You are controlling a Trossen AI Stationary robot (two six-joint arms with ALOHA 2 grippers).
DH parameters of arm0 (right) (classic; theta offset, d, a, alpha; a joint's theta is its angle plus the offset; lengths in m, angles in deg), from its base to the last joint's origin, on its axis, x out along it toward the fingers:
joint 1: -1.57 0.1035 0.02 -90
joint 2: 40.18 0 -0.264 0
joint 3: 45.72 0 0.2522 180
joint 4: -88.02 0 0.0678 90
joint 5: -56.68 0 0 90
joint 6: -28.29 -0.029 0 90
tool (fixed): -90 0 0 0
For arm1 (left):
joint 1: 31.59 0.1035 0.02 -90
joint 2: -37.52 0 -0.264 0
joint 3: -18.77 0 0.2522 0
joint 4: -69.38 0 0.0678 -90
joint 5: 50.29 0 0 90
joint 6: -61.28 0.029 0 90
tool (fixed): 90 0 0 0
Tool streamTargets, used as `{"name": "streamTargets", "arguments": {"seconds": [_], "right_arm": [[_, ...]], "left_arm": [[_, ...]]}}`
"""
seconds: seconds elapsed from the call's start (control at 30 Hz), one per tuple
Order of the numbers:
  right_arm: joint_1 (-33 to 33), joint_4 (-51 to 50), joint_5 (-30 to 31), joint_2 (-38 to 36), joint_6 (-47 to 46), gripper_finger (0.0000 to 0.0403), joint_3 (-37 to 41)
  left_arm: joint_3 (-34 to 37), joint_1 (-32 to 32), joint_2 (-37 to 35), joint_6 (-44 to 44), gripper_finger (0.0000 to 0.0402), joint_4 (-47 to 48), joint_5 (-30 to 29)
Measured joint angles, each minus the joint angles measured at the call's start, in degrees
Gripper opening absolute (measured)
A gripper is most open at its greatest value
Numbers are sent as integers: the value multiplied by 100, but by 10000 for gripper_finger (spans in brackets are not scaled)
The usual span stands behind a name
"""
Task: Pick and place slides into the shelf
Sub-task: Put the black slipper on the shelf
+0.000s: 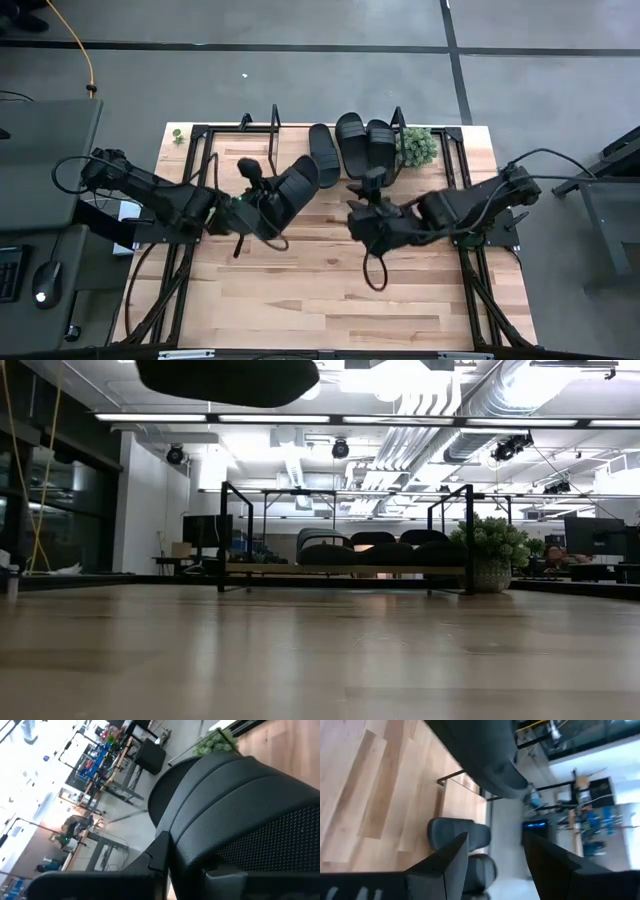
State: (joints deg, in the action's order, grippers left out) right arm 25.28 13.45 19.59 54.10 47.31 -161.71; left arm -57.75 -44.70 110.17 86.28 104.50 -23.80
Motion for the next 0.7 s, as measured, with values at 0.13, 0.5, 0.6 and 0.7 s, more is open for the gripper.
{"name": "streamTargets", "arguments": {"seconds": [0.13, 0.5, 0.6, 0.7], "right_arm": [[185, 275, 274, 110, 126, 183, 0], [324, 872, 331, 486, 666, 183, 0], [336, 1192, 341, 624, 929, 183, 0], [356, 1528, 314, 735, 1218, 183, 0]], "left_arm": [[-96, 373, -7, 28, 10, -128, 333], [-849, 716, -14, 17, 24, -153, 1182], [-937, 713, -14, 23, 21, -141, 1213], [-957, 716, -13, 26, 15, -91, 1214]]}}
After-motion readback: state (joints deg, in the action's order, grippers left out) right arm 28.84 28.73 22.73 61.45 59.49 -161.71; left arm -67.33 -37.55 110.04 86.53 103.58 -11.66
